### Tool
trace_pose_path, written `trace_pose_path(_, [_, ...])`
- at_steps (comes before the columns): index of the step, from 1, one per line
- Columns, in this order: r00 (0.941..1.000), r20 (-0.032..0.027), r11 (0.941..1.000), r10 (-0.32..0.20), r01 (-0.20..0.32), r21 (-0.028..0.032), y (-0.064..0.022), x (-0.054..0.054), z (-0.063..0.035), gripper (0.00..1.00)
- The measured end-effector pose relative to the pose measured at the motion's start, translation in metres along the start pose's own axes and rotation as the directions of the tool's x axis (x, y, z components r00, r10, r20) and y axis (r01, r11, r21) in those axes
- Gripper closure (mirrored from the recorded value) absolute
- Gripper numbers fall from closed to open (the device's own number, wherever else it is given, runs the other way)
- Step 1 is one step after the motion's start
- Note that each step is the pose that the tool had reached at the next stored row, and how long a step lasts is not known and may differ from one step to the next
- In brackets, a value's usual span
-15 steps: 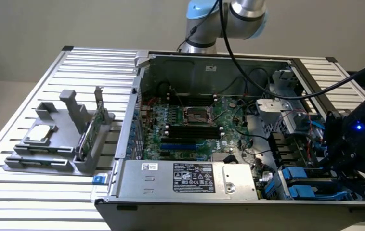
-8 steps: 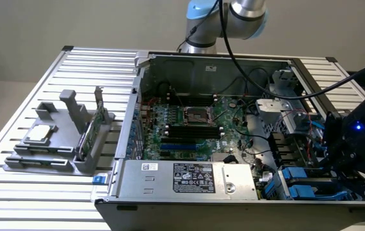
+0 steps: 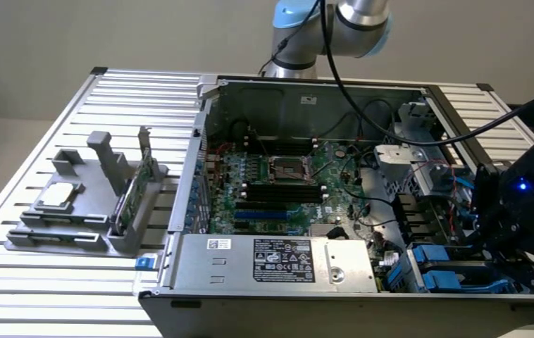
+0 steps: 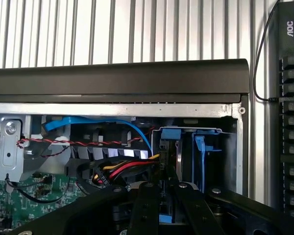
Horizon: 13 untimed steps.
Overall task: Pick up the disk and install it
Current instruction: 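Insert the first disk wire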
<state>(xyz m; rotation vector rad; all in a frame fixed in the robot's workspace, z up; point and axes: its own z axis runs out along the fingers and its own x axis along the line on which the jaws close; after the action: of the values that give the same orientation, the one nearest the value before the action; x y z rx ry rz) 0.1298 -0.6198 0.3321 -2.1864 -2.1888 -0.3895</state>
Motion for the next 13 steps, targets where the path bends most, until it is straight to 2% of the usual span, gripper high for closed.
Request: trace_pose_path(13, [1.0000,0.0002,1.0000,0.000,0.000,0.0001,0.0003,0.0002,0.0001,0.82])
